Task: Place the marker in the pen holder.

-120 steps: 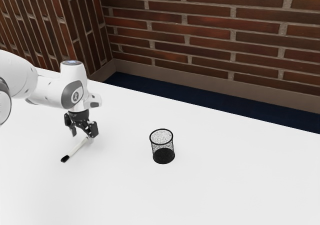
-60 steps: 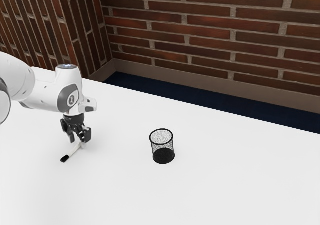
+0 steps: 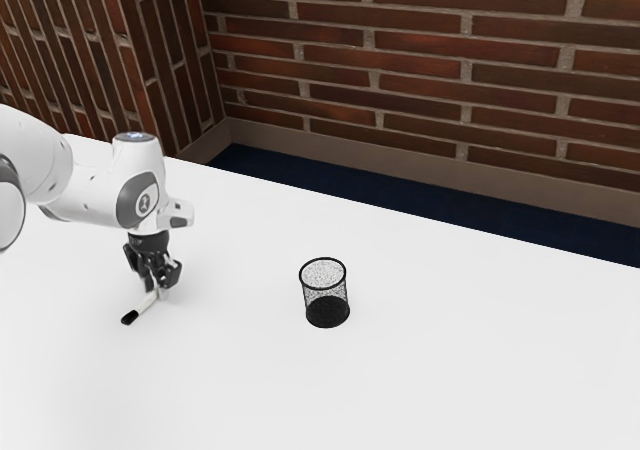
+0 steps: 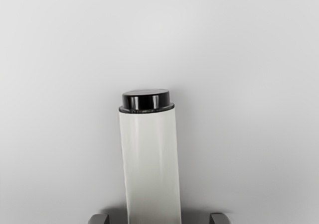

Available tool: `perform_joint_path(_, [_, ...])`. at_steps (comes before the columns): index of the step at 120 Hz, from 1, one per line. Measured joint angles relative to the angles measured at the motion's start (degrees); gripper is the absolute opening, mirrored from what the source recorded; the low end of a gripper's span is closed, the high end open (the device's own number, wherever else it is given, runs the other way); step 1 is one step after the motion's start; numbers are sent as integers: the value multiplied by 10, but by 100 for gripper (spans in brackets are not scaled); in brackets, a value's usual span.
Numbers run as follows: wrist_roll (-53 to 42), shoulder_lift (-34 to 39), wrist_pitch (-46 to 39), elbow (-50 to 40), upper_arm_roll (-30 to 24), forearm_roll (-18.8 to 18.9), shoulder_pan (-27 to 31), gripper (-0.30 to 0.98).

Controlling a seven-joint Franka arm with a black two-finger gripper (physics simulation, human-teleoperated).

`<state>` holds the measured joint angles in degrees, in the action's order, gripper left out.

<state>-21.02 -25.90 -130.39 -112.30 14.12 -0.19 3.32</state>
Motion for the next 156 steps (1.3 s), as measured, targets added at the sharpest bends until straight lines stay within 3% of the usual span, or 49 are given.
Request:
perform_joint_path(56, [-4,-3,17,32,-4,2,0,-3])
perform_joint_path(78, [1,93,8,39,-55,-14,0,-6])
perform_joint_path(105, [11,182,-188,-72,-128,-35,-1,-10])
perform_joint_path(136, [8,147,-438,-70,-233,-48,-3,-10])
perform_joint_path(156, [0,134,-536,-77,-280,-63,-2,-10])
